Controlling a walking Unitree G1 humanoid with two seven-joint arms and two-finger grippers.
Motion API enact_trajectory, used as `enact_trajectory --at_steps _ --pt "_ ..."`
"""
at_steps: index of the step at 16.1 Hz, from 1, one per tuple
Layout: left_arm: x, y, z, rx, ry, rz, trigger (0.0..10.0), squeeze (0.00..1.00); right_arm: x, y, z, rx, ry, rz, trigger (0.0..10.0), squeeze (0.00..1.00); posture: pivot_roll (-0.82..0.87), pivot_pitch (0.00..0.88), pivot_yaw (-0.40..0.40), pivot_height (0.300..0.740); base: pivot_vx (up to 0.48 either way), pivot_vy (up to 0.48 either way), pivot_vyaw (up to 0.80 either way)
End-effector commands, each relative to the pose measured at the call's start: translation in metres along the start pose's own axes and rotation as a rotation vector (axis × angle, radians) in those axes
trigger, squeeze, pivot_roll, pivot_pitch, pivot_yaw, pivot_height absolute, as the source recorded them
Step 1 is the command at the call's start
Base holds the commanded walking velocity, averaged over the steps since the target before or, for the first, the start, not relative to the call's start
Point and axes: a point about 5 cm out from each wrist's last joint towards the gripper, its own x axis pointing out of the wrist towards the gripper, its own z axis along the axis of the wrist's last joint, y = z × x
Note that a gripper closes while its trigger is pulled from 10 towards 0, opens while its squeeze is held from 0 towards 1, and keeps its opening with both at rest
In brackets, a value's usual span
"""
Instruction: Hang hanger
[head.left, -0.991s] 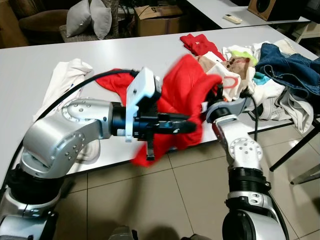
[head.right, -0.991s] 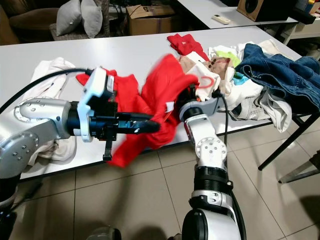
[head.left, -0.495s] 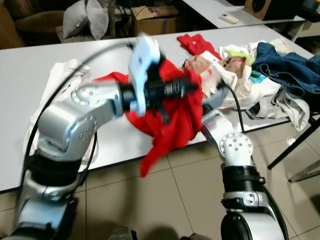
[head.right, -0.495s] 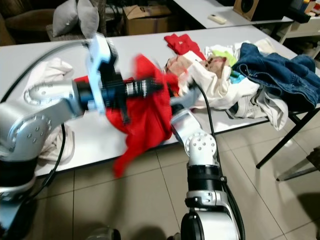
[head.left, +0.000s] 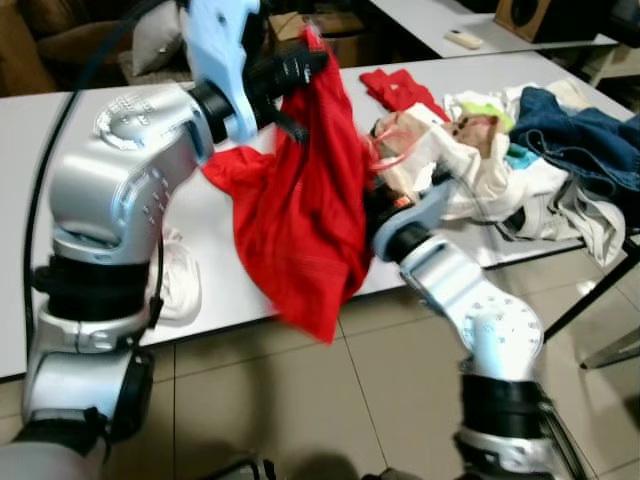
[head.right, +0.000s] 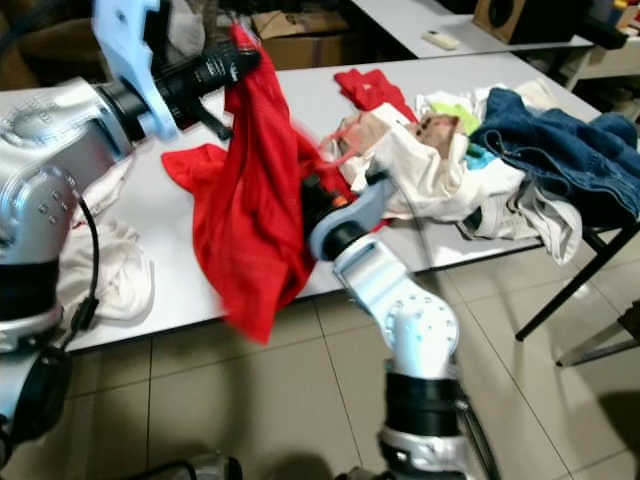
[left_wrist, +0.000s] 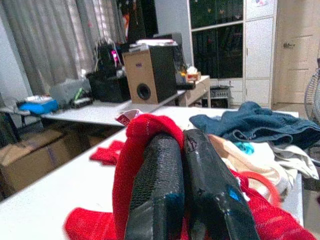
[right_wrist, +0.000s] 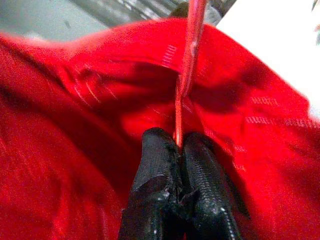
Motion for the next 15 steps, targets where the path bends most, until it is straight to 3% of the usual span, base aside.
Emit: enact_trajectory --at_steps 1,2,3,4,5,6,7,8,9,10,15 --pt "-0.003 -0.005 0.008 0.014 0.003 -0.070 0.0 0.00 -0.003 0.003 -0.002 0.129 -0.018 0.016 10.0 0.00 0.04 0.010 0.003 0.740 0.000 0.000 0.00" --pt "-0.009 -0.017 0.007 0.010 0.031 -0.171 0.0 0.00 -0.004 0.003 0.000 0.112 -0.018 0.011 10.0 0.00 0.04 0.010 0.001 0.740 0.000 0.000 0.00" --pt "-0.011 -0.022 0.007 0.009 0.041 -0.206 0.0 0.00 -0.004 0.002 0.000 0.076 -0.009 0.002 10.0 0.00 0.04 0.011 0.000 0.740 0.000 0.000 0.00" --pt "-0.015 -0.028 0.005 0.018 0.058 -0.258 1.5 0.00 -0.005 0.001 0.000 0.069 -0.006 -0.004 10.0 0.00 0.05 0.014 -0.008 0.740 0.000 0.000 0.00" --pt "-0.021 -0.038 0.002 0.031 0.084 -0.324 1.6 0.00 -0.006 -0.002 0.000 0.082 -0.008 -0.014 10.0 0.00 0.06 0.017 -0.014 0.740 0.000 0.000 0.00" --pt "-0.023 -0.044 0.001 0.013 0.096 -0.346 2.6 0.00 -0.006 -0.004 0.001 0.084 -0.009 -0.020 10.0 0.00 0.06 0.019 -0.017 0.740 0.000 0.000 0.00" --pt "-0.024 -0.047 0.000 0.028 0.120 -0.362 6.5 0.00 -0.005 -0.004 0.001 0.088 -0.009 -0.018 10.0 0.00 0.06 0.022 -0.018 0.740 0.000 0.000 0.00" --pt "-0.023 -0.048 -0.001 -0.015 0.120 -0.359 10.0 0.00 -0.005 -0.002 0.000 0.098 -0.011 -0.014 10.0 0.00 0.06 0.023 -0.017 0.740 0.000 0.000 0.00" --pt "-0.023 -0.047 -0.003 -0.032 0.128 -0.372 10.0 1.00 -0.004 -0.003 0.000 0.094 -0.011 -0.017 10.0 0.00 0.06 0.021 -0.018 0.740 0.000 0.000 0.00" --pt "-0.024 -0.042 -0.004 -0.031 0.136 -0.354 10.0 1.00 -0.006 -0.007 0.000 0.067 -0.007 -0.038 10.0 0.00 0.06 0.017 -0.017 0.740 0.000 0.000 0.00" --pt "-0.043 -0.015 -0.001 -0.079 0.162 -0.261 10.0 1.00 -0.019 -0.012 0.011 0.126 -0.086 -0.030 10.0 0.00 0.06 0.025 -0.012 0.740 0.000 0.000 0.00"
